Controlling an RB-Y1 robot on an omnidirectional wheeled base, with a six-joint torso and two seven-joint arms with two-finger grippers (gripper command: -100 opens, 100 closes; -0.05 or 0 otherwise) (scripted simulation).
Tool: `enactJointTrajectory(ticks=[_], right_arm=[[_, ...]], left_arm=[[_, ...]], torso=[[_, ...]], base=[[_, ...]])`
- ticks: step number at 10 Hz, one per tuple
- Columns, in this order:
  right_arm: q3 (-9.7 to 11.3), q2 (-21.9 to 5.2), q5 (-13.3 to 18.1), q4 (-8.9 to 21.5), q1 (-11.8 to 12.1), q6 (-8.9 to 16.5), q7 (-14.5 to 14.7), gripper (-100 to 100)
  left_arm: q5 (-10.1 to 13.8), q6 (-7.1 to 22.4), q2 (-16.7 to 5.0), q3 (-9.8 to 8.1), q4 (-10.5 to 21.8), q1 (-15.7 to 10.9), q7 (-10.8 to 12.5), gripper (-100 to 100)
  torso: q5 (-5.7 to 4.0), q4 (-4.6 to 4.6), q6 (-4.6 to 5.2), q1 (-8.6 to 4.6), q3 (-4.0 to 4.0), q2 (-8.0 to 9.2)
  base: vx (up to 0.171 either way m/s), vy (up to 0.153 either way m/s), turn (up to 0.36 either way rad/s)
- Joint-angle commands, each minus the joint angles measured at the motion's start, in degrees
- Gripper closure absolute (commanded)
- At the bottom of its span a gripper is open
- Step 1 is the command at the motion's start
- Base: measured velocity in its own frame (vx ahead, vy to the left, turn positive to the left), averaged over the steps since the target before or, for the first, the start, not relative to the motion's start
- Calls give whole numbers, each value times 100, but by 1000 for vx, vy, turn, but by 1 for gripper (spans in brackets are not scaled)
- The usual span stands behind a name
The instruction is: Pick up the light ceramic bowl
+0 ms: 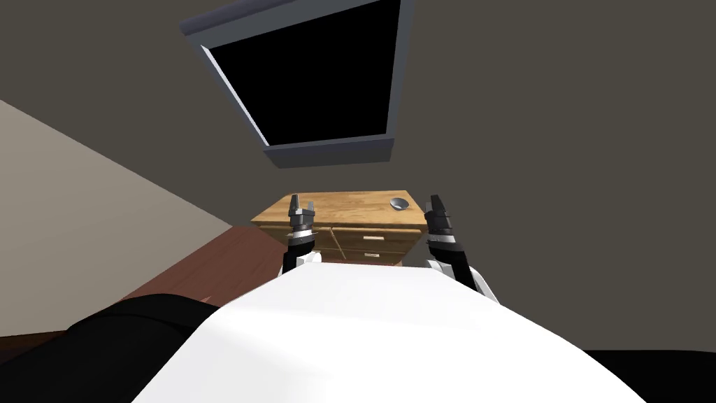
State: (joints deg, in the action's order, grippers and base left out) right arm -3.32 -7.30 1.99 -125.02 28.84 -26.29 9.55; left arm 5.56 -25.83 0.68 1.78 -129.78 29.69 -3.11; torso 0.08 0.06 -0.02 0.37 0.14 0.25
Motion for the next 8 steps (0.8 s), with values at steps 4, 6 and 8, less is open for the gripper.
enactJointTrajectory(ticks=[4, 6, 8], right_arm=[[-217, -702, 192, 335, 40, -27, 214, -100], [-307, -978, 275, 480, 58, -30, 294, -100], [-393, -1253, 363, 635, 79, -33, 373, -100]], left_arm=[[0, 0, -1, -1, 0, 1, 0, 0], [0, 0, -1, -1, 0, 1, 0, 0], [0, 0, -1, -1, 0, 1, 0, 0]], torso=[[-3, -2, 3, -18, -7, -12], [-2, -2, 2, -14, -6, -11], [-3, -2, 3, -18, -6, -10]], base=[[-33, 71, 106], [-35, 76, 132], [-23, 68, 118]])
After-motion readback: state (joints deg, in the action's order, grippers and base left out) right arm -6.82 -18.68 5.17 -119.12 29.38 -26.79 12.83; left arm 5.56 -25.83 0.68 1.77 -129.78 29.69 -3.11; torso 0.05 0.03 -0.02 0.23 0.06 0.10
